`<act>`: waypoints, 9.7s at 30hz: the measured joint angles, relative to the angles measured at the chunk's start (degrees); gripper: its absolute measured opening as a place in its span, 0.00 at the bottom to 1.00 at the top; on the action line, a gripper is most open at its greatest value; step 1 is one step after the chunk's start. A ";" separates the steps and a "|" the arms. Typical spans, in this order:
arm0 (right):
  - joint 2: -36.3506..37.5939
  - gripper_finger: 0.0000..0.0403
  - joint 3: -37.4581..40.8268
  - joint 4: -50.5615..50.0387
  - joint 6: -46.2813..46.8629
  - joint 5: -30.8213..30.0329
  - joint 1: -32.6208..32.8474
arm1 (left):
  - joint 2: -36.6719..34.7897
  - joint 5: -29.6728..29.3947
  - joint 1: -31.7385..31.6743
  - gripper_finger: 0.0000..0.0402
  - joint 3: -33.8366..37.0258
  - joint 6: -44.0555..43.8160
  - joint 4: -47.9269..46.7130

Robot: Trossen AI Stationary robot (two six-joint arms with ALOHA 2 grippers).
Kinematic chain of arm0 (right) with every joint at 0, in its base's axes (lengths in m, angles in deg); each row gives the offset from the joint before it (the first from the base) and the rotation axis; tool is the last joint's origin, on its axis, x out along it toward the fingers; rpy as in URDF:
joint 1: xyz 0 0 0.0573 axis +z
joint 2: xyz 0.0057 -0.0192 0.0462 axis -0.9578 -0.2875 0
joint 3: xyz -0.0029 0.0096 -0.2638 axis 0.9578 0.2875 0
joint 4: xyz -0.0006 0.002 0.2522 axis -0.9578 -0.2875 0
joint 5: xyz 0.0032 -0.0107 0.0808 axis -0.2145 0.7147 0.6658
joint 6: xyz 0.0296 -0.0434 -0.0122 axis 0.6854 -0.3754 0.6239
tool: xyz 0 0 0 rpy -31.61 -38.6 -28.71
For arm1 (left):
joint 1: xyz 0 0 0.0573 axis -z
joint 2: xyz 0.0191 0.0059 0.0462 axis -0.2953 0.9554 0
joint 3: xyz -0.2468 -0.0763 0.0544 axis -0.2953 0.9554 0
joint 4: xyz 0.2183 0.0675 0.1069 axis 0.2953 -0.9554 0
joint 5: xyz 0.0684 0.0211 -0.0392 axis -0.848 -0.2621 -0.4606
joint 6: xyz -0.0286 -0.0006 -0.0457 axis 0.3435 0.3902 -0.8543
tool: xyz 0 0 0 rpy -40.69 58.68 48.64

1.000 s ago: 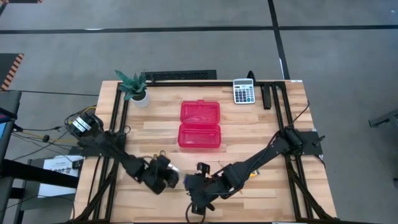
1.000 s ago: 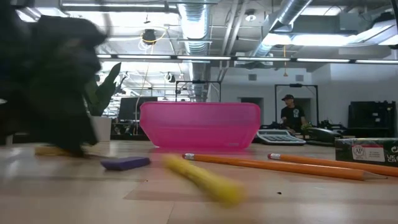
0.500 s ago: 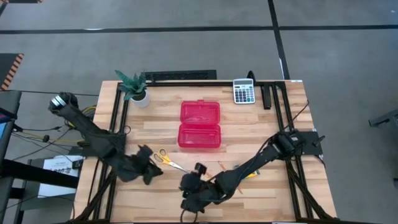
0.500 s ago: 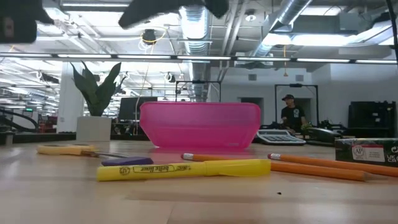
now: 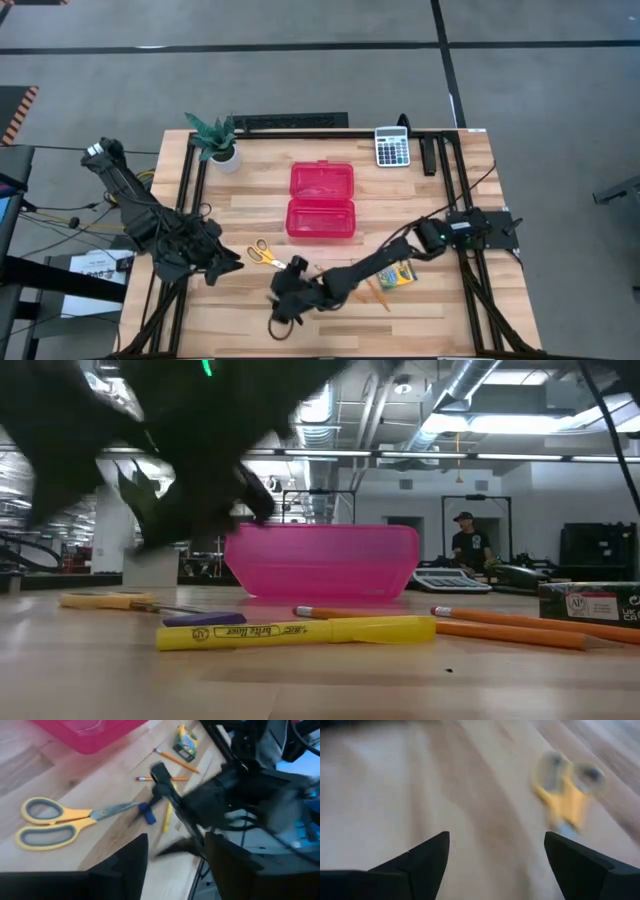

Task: Pack school essentials
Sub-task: Put the scissors into the supply box, then put the box of crayons into the supply box

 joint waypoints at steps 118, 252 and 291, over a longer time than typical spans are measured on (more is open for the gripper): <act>43.51 0.12 32.74 -9.84 -11.32 -11.46 -4.81 | -0.37 -17.68 2.59 0.54 -0.07 13.66 4.31; 47.59 0.85 59.56 -26.40 -8.97 25.99 9.56 | -0.39 -23.59 0.56 0.52 -0.02 3.98 -6.23; 44.31 0.67 37.81 -12.13 -29.91 22.78 -22.68 | -0.38 -22.52 0.56 0.52 -0.02 5.90 -6.18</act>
